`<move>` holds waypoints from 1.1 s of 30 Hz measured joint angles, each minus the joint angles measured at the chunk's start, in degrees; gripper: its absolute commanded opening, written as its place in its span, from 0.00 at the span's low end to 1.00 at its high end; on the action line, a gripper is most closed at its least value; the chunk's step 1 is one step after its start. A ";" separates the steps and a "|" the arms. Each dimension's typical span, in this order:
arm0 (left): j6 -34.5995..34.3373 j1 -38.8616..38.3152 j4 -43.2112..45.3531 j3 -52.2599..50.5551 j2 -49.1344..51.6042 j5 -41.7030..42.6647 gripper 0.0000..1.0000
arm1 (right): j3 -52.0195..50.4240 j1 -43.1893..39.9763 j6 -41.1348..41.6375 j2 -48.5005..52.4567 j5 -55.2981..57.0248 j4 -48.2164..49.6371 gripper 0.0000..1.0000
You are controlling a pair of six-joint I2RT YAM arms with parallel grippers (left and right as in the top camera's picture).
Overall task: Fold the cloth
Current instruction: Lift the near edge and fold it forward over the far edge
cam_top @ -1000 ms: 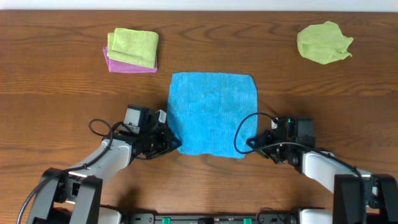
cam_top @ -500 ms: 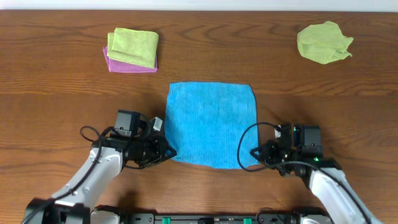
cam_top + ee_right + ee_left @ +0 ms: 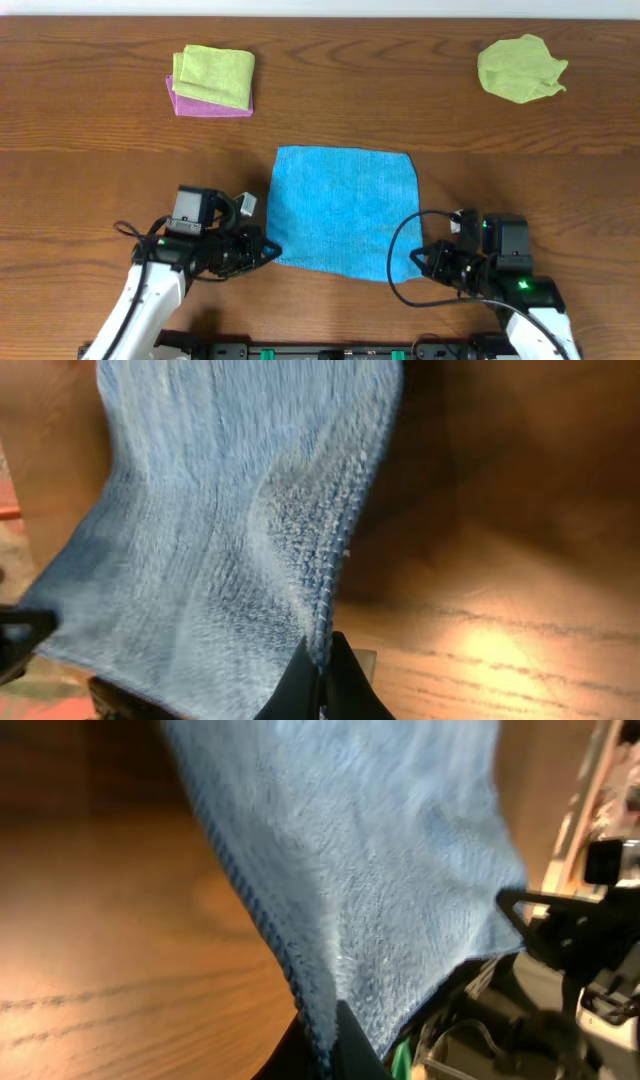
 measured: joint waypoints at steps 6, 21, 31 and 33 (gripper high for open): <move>-7.28 0.00 7.06 -0.07 -1.55 -4.68 0.06 | 1.03 0.00 0.00 0.48 3.34 7.98 0.01; -17.86 -0.17 34.56 -0.09 10.80 -11.45 0.06 | 4.28 0.17 0.26 18.56 7.26 28.57 0.01; -19.96 -0.28 48.61 -0.09 22.08 -12.83 0.06 | 14.45 2.21 -0.90 31.93 12.66 32.68 0.01; -20.33 -0.26 50.58 -0.09 23.45 -13.81 0.06 | 16.33 3.02 -1.46 34.51 13.60 33.70 0.01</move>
